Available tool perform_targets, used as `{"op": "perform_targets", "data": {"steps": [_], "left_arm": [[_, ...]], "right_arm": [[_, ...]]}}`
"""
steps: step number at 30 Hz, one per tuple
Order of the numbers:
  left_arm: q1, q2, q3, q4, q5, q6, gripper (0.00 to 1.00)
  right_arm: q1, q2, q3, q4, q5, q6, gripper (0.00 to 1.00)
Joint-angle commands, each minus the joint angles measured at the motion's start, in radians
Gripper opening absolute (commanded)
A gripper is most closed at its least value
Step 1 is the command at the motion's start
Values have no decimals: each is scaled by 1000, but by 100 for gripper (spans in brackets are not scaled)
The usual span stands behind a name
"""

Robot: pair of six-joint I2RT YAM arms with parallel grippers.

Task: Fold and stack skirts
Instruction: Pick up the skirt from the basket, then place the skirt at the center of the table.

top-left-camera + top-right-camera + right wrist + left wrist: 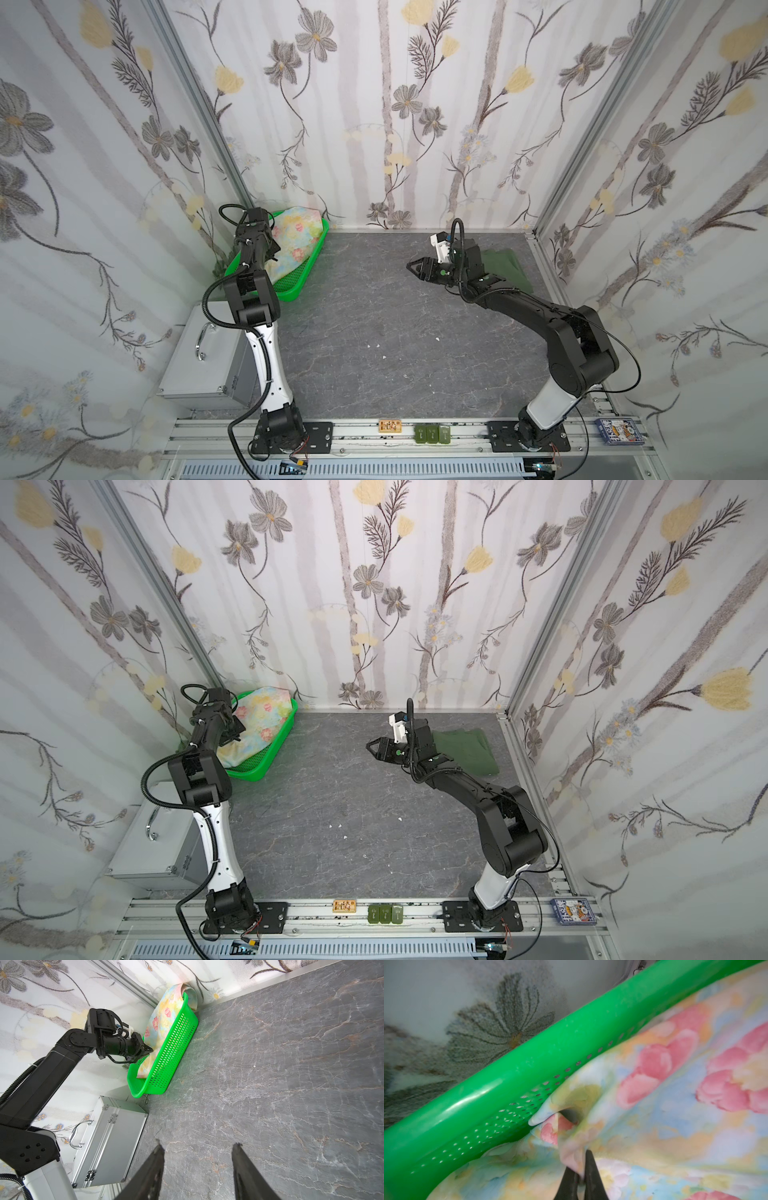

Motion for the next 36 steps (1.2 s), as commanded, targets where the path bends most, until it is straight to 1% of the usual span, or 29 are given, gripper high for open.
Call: {"op": "perform_targets", "data": {"steps": [1,9,14,18,22,24,27,32,36], "left_arm": [[-4,-64,-5,-5,43,-17,0],[-36,-234,2,-4,169,-38,0],[-72,-328,27,-3,249,-59,0],[-117,-395,64,-4,273,-63,0],[-137,-473,74,-4,292,-79,0],[-146,-506,77,-4,316,-79,0],[-167,-548,97,-2,365,-86,0],[-235,-609,130,0,394,-92,0],[-325,-648,150,1,412,-92,0]], "right_arm": [[2,-23,9,0,23,-12,53],[2,-105,-4,-44,68,-36,53],[4,-168,-33,-58,90,-44,53],[6,-214,-55,-71,109,-49,52],[13,-252,-72,-87,126,-53,52],[17,-294,-78,-97,140,-60,52],[20,-318,-74,-133,179,-74,52],[21,-345,-68,-162,214,-86,52],[27,-399,-79,-170,219,-91,51]]}}
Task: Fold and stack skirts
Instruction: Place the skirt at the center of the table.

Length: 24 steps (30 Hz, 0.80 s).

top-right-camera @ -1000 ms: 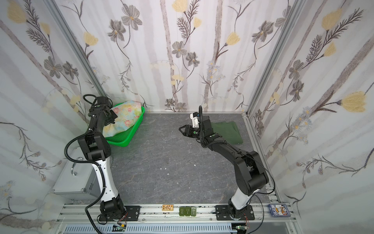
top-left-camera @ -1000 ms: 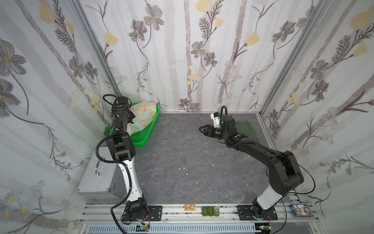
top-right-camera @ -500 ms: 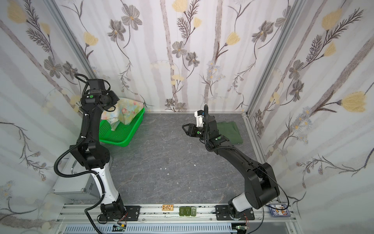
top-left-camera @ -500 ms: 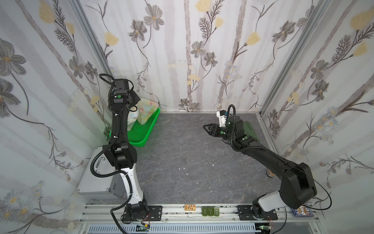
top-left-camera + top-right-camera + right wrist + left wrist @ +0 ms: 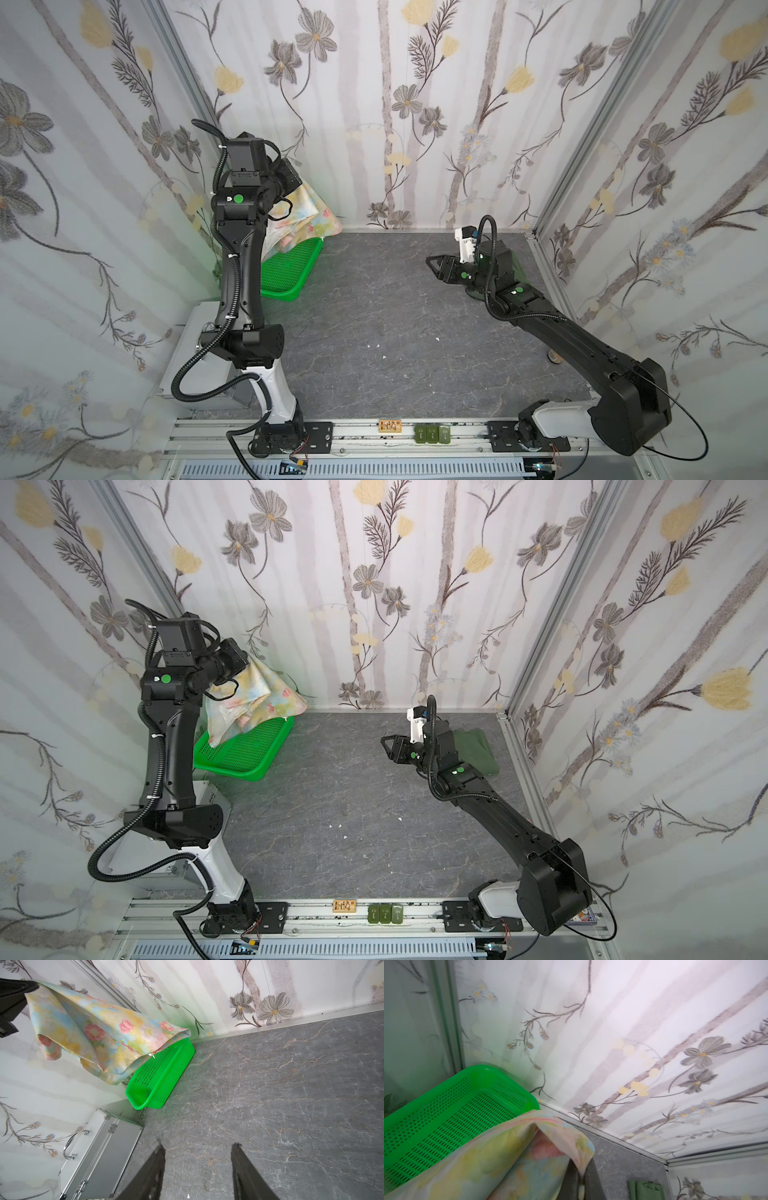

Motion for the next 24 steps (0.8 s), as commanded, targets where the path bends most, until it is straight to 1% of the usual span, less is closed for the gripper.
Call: {"op": "perform_targets", "data": {"steps": [1,5,8,11,15,17,18,22,24], "left_arm": [[-63,-32,13,24,41,-11,0],[-166,-64,1,24,79,-22,0],[-243,-98,-31,24,87,-32,0],[-318,-155,-110,26,60,-41,0],[-420,-230,-274,50,20,-59,0],[-456,-274,-402,97,-5,-85,0],[-463,-300,-479,138,0,-100,0],[-459,-436,-891,388,7,-177,0],[-447,-483,-1049,475,4,-212,0]], "right_arm": [[6,-39,-5,-8,32,-26,51],[13,-96,-27,-47,52,-34,50],[31,-166,-67,-53,74,-33,51],[60,-243,-115,-69,88,-27,51],[91,-327,-185,-104,105,-9,51],[96,-356,-231,-106,111,9,52],[97,-364,-250,-102,107,17,52],[101,-367,-309,-95,121,38,51],[104,-351,-312,-87,119,38,51]]}}
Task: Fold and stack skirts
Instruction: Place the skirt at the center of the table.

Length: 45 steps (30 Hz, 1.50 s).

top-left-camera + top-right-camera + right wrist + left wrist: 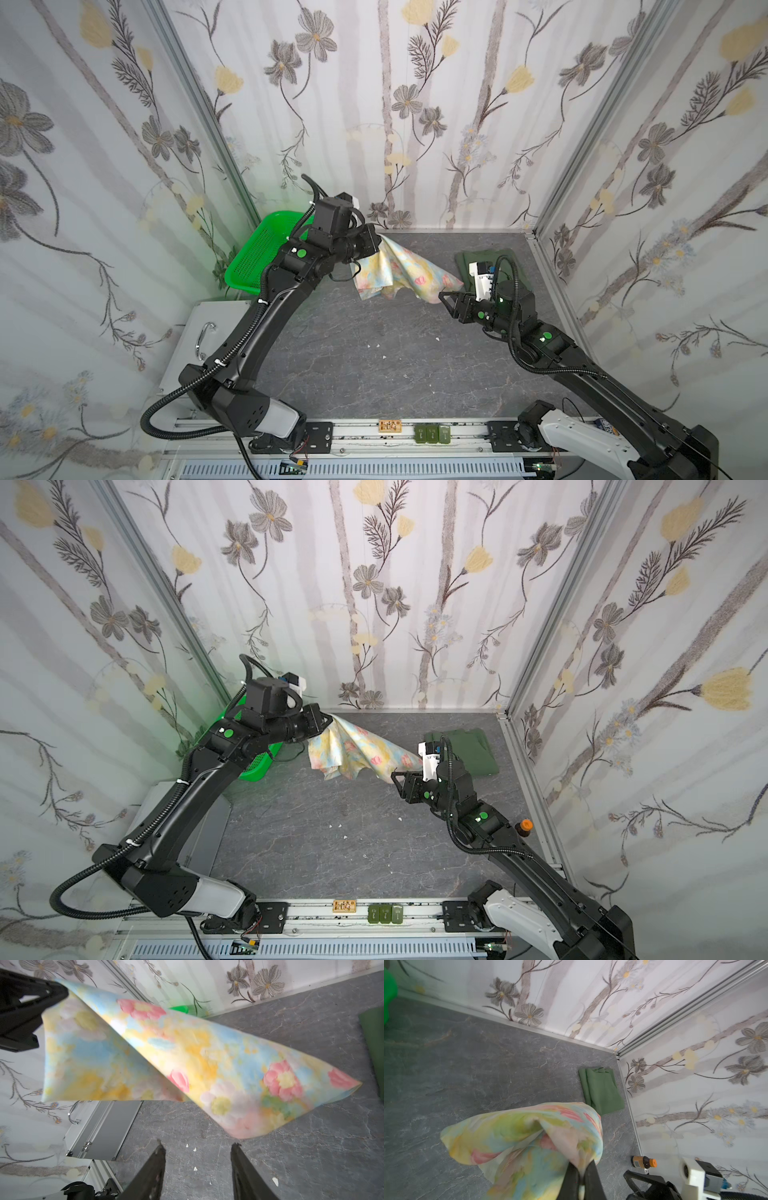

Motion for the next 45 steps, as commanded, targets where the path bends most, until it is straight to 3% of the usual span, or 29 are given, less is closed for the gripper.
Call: {"op": "perform_targets", "data": {"steps": [1,4,8,10,15,20,22,23,24,25,27,29,30,33,38,45], "left_arm": [[18,-60,-206,269,-9,-90,0],[31,-78,-386,360,13,-130,0],[36,-88,-498,382,-44,-134,0],[50,-107,-532,384,-107,-136,0],[103,-115,-570,388,-140,-122,0],[121,-13,-551,392,-164,-99,0],[125,33,-534,398,-183,-96,7],[127,55,-523,401,-194,-90,15],[129,70,-513,403,-208,-87,41],[132,83,-503,404,-229,-87,58],[144,95,-486,406,-252,-84,65],[162,74,-480,404,-257,-81,81],[168,53,-486,404,-261,-81,85],[177,-56,-538,403,-252,-85,86],[157,-223,-695,360,-112,-158,81],[-37,-289,-865,324,-120,-291,77]], "right_arm": [[5,25,-6,25,11,17,51],[6,74,-37,48,-4,14,51],[11,154,-26,77,-24,11,51],[18,192,-21,87,-19,5,51],[40,281,47,83,-5,-16,50],[54,402,93,72,4,-36,50],[55,451,119,65,5,-46,49],[56,470,132,68,5,-48,48],[55,501,145,67,9,-53,49],[56,521,159,65,14,-59,49],[56,548,190,52,25,-71,49],[56,561,213,34,43,-87,49],[54,564,219,25,52,-95,50],[52,572,223,2,79,-113,53],[44,590,210,-23,84,-130,55],[34,576,187,-11,62,-127,56]]}}
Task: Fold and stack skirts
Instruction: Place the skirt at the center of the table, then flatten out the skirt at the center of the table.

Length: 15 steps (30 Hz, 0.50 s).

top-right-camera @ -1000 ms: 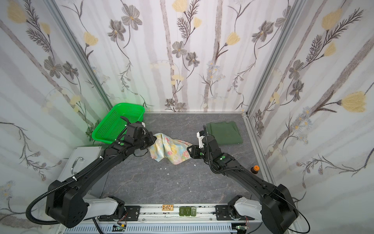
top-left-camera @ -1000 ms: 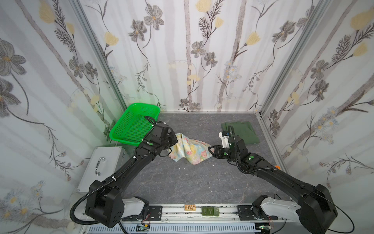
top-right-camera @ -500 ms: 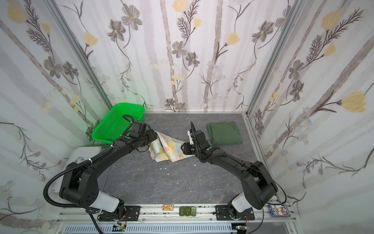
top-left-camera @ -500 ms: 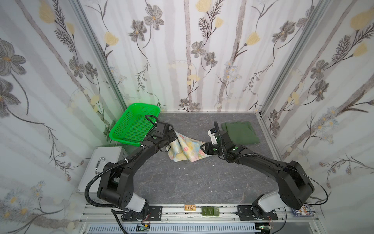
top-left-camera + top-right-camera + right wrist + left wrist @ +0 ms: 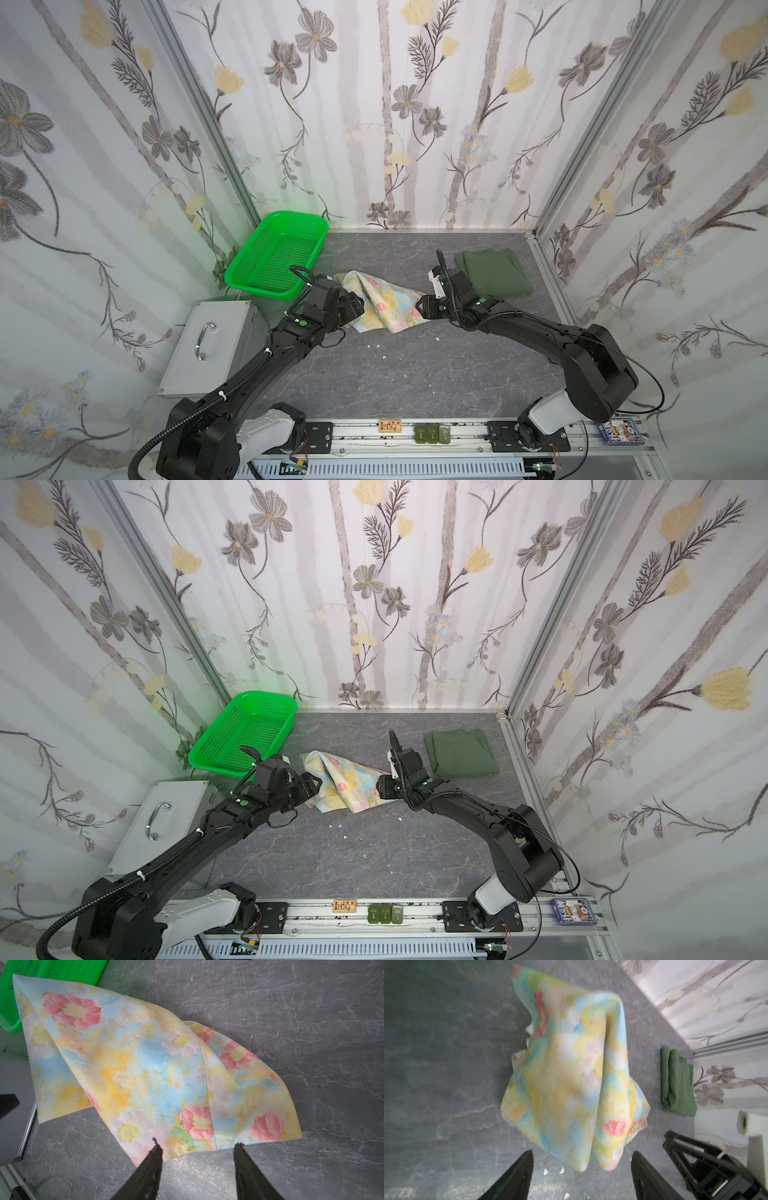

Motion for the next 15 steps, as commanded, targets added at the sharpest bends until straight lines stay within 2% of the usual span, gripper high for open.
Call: {"op": "perform_targets", "data": {"steps": [1,6,7,9,10,13,15], "left_arm": [[-73,18,-30,-15,-8,-85,77],[-109,120,-29,-14,-64,-85,76],[-109,138,-23,-14,-80,-80,73],[-109,194,-4,-13,-90,-55,56],[-109,223,3,-12,-102,-48,53],[-107,308,36,-10,-133,-28,54],[-104,355,57,-11,-164,-18,64]], "right_arm": [[2,-12,-7,25,-4,-9,56],[2,-16,-11,29,-16,-4,56],[2,-19,-12,29,-15,-2,56],[-1,-25,-16,29,1,8,56],[-3,-26,-17,29,2,10,56],[-10,-27,-14,26,0,11,55],[-15,-29,-11,23,-1,9,55]]}}
